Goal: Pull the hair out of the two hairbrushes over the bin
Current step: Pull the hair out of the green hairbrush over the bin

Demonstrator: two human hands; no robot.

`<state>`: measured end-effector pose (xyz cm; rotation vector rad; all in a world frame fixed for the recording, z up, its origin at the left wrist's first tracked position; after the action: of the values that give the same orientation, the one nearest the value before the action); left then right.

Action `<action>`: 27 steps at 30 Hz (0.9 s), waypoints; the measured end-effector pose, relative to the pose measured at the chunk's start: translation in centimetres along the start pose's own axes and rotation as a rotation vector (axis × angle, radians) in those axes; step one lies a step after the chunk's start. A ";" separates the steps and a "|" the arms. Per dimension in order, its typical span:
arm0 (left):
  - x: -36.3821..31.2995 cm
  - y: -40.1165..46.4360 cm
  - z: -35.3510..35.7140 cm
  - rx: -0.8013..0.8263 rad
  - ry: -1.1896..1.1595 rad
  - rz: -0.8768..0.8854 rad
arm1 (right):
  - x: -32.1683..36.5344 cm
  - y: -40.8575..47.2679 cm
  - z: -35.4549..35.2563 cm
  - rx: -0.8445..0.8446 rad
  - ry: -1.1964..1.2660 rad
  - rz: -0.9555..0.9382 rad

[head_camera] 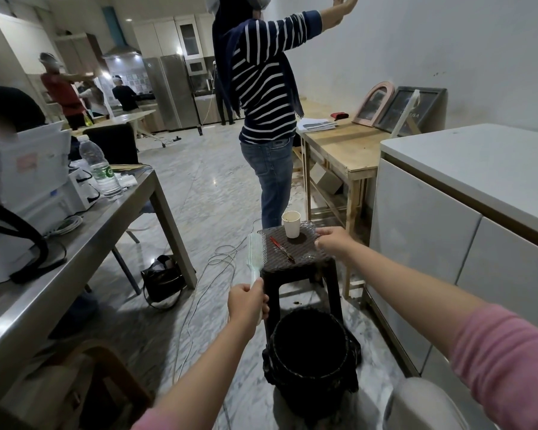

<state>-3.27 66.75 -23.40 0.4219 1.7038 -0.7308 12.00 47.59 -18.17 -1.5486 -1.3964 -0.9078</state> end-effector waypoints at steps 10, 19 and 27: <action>0.2 -0.4 0.3 0.048 0.015 0.010 | 0.1 0.0 0.0 -0.006 -0.046 -0.054; -0.2 -1.7 1.2 0.086 -0.007 0.017 | 1.7 -2.1 1.5 0.111 0.032 -0.130; -1.9 -3.7 3.3 0.123 0.070 0.215 | 2.1 -2.9 5.1 0.113 0.048 -0.172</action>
<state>-2.70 61.98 -21.09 0.7123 1.6525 -0.6709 9.21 53.15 -17.83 -1.3297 -1.5372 -0.9457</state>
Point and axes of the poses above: each hand's wrist, its own y-axis towards the middle knuckle, its own z-axis out of the palm, x = y × z, the point moved 7 cm from there along y, towards the middle knuckle, and after that the axes turned 12 degrees about -x, right-handed, at the moved point
